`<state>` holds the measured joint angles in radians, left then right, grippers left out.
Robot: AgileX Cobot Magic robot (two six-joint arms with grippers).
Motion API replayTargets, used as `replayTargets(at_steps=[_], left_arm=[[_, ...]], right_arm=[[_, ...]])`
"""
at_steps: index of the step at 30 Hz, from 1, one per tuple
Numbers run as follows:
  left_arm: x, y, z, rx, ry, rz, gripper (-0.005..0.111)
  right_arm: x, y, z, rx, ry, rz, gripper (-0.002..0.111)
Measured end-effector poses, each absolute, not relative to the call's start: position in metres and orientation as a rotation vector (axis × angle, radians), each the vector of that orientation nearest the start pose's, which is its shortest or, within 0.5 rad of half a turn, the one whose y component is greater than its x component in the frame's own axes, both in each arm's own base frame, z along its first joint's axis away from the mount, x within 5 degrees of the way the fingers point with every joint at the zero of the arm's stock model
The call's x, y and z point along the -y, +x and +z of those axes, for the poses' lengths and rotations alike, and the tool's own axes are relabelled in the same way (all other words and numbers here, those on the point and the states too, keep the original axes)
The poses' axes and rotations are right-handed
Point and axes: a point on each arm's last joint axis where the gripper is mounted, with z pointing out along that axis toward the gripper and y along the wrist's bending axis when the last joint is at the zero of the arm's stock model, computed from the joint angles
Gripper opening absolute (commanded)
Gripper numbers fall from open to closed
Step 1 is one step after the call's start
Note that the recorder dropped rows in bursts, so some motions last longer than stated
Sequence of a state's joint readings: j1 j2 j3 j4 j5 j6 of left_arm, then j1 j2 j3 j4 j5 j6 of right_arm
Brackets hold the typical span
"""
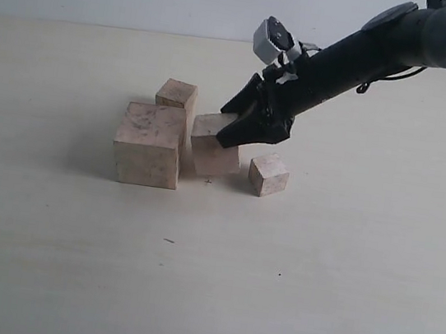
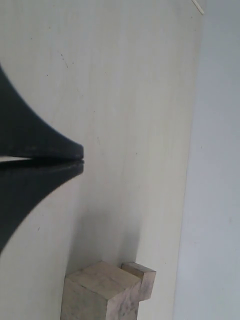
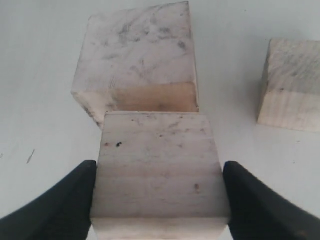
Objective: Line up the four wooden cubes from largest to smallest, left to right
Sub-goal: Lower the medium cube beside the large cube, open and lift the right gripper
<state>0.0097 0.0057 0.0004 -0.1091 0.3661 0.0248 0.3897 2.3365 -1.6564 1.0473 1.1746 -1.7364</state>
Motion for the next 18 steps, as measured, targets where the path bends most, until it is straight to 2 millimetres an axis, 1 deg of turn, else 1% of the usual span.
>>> replayTargets(at_steps=[4, 12, 14, 16, 18], left_arm=[[0.003, 0.053, 0.18, -1.854, -0.053, -0.083, 0.0], [0.003, 0.053, 0.18, -1.854, -0.053, -0.083, 0.0], [0.003, 0.053, 0.18, -1.854, -0.053, -0.083, 0.0], [0.003, 0.053, 0.18, -1.854, -0.053, -0.083, 0.0], [0.003, 0.053, 0.18, -1.854, -0.053, -0.083, 0.0]], right_arm=[[-0.239, 0.386, 0.113, -1.749, -1.819, 1.105, 0.0], [-0.255, 0.375, 0.111, -1.655, -1.913, 1.079, 0.0], [-0.256, 0.375, 0.11, -1.647, -1.934, 1.067, 0.0], [-0.256, 0.374, 0.11, -1.644, -1.937, 1.064, 0.002], [-0.256, 0.374, 0.11, -1.651, -1.934, 1.063, 0.009]])
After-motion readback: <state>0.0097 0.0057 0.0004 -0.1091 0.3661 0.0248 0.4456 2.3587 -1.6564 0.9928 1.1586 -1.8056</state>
